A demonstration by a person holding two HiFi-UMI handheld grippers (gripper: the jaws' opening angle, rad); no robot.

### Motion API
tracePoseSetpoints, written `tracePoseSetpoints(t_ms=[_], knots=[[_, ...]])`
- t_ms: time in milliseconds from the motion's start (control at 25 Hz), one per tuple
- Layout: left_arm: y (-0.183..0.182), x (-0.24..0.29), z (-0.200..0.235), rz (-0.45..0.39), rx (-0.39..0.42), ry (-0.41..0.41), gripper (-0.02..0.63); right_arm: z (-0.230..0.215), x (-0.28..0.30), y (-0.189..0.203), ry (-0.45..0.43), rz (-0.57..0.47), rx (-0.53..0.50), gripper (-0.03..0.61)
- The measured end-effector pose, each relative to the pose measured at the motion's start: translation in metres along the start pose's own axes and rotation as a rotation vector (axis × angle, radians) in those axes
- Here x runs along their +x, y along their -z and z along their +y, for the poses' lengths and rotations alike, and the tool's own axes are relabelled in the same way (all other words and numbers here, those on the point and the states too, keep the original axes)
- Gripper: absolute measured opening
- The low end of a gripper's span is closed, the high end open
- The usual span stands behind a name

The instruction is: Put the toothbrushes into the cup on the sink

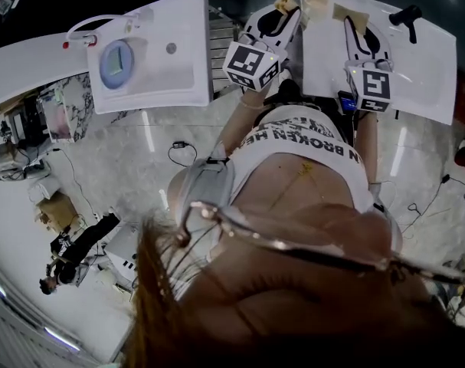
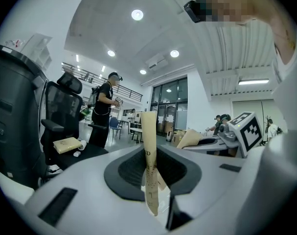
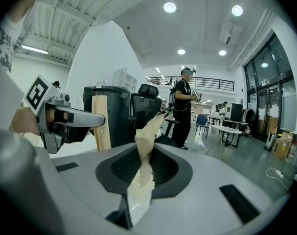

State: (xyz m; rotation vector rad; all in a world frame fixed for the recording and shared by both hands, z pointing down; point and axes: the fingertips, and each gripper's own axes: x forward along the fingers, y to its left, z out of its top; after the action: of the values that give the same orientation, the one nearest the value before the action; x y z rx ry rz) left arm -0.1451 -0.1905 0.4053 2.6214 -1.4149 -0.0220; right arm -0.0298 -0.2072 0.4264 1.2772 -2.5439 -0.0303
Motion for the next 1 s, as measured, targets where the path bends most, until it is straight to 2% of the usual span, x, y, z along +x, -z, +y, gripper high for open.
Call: tracePoseSetpoints(t_ms=[240,400,760,1000], knots=[[-0.008,0.013,0.03,0.015,0.031,0.045,0.066,-0.011,0.018,-0.003,0.055,-0.004,0.09,0.063],[-0.011,0.02,0.043,0.019,0.045,0.067,0.066,-0.014,0.032,-0.004,0.076,0.005,0.095,0.063],[0.002,0.023,0.06,0.035,-0.026,0.067,0.066,-0.017,0.067,0.01,0.083,0.039,0.113,0.063],[0.01,0.018,0.065,0.06,-0.051,0.042,0.066,-0.015,0.095,0.04,0.056,0.093,0.142,0.063]])
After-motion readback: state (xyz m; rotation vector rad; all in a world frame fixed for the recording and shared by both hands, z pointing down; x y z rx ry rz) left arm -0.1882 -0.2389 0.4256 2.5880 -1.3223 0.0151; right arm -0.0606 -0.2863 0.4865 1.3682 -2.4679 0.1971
